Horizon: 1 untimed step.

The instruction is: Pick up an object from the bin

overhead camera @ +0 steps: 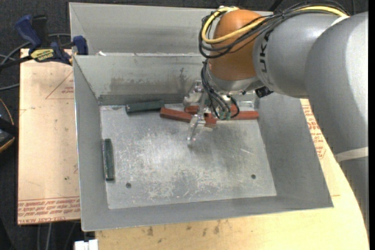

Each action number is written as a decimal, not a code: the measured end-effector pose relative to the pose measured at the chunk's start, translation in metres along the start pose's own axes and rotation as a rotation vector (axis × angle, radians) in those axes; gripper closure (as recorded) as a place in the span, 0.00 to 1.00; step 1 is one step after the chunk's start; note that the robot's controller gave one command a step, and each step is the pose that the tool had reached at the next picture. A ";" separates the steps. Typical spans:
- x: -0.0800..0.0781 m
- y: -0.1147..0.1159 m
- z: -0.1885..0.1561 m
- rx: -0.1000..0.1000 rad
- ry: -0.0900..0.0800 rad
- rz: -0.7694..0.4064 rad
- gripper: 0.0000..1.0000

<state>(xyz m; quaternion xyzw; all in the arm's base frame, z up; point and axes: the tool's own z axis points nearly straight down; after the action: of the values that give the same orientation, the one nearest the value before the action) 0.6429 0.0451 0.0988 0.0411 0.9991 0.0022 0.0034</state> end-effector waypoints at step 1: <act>-0.001 -0.002 0.001 0.005 -0.005 -0.027 0.00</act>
Offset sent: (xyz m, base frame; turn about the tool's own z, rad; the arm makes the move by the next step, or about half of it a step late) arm 0.0095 -0.0316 -0.0288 0.0485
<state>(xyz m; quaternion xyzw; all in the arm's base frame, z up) 0.6438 0.0431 0.0976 0.0277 0.9996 -0.0006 0.0058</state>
